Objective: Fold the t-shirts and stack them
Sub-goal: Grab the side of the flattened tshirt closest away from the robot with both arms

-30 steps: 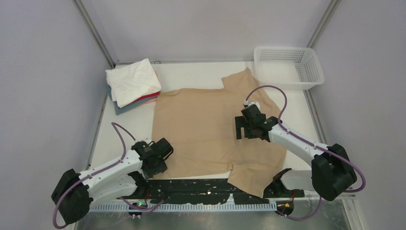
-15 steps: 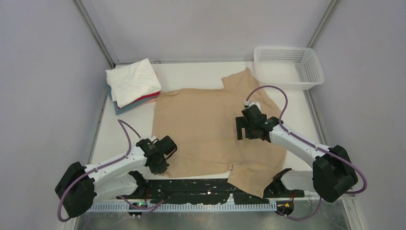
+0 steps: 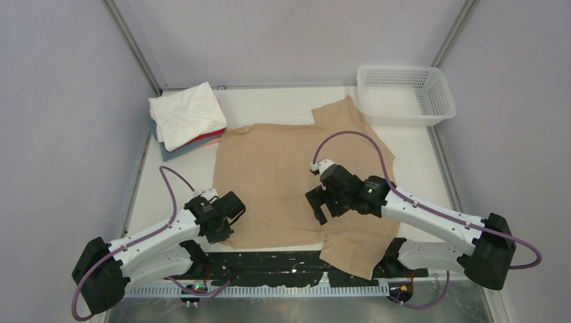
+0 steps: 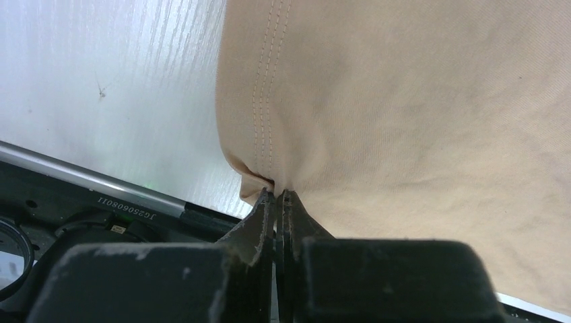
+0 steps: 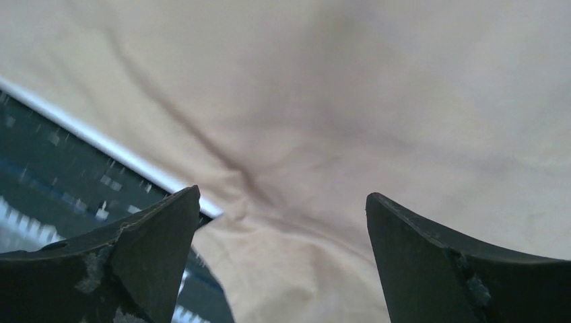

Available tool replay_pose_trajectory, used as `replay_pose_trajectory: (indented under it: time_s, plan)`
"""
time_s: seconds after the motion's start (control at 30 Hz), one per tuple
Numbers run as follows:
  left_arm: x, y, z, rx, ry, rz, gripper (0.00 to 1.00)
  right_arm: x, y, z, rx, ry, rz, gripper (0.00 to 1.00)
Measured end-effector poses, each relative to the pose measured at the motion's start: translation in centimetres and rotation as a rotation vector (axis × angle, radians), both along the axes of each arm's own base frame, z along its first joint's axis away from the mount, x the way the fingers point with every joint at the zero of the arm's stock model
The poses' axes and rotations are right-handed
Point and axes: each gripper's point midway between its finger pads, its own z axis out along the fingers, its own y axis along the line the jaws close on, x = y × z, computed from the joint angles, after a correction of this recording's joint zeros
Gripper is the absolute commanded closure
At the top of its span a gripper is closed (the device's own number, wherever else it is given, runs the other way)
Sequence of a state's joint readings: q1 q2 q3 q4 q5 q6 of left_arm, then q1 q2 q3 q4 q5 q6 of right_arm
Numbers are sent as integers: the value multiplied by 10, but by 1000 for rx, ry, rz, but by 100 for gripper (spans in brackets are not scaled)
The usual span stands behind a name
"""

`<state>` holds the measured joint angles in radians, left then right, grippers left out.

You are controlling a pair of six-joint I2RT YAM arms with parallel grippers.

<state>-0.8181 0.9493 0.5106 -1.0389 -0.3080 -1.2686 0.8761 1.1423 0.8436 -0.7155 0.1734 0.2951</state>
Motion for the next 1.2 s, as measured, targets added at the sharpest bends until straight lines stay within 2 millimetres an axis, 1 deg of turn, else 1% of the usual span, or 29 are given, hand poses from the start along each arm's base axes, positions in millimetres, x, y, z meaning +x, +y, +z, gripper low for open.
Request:
replay_pose_trajectory:
  time_s: [0.07, 0.13, 0.17, 0.2, 0.23, 0.33, 0.4, 0.43, 0.5, 0.6, 0.7, 0.8, 0.9, 0.97, 1.03, 1.07, 1.1, 1.2]
  plan:
    - [0, 1, 0, 5, -2, -12, 100, -26, 12, -1, 30, 69, 96, 10]
    - [1, 1, 0, 10, -1, -22, 100, -48, 11, -7, 27, 153, 140, 13]
    - [1, 2, 0, 12, 0, -24, 100, -57, 7, -12, 15, 192, 142, 15]
    - [0, 2, 0, 14, 1, -27, 100, -72, -4, -22, -19, 262, 139, 16]
    - [0, 2, -1, 17, 4, -31, 100, -76, -7, -24, -30, 278, 138, 18]
    - [0, 2, -1, 24, 9, -44, 100, -104, -26, -39, -95, 398, 136, 22]
    - [1, 2, 0, 27, 11, -49, 100, -122, -36, -45, -149, 475, 152, 28]
    - [1, 1, 0, 27, 11, -52, 100, -128, -39, -47, -169, 500, 160, 31]
    - [2, 1, 0, 32, 15, -60, 100, -139, -43, -48, -198, 546, 184, 33]
    - [1, 2, -2, 42, 24, -67, 100, -156, -42, -50, -190, 608, 229, 35]
    - [1, 1, -3, 50, 32, -70, 100, -171, -42, -55, -180, 667, 271, 35]
    - [3, 0, -2, 53, 35, -72, 100, -183, -47, -63, -214, 722, 290, 33]
    - [3, 0, -2, 53, 35, -72, 100, -187, -53, -74, -269, 753, 288, 34]
    - [3, 0, -2, 53, 35, -72, 100, -188, -55, -79, -287, 759, 283, 35]
    - [3, 0, -2, 53, 35, -72, 100, -188, -57, -82, -301, 757, 272, 40]
    - [3, 0, -1, 53, 35, -72, 100, -187, -56, -83, -306, 754, 264, 45]
    - [3, 0, -1, 53, 35, -72, 100, -186, -56, -84, -311, 747, 257, 48]
    - [3, 0, -1, 52, 34, -72, 100, -183, -55, -89, -328, 721, 238, 63]
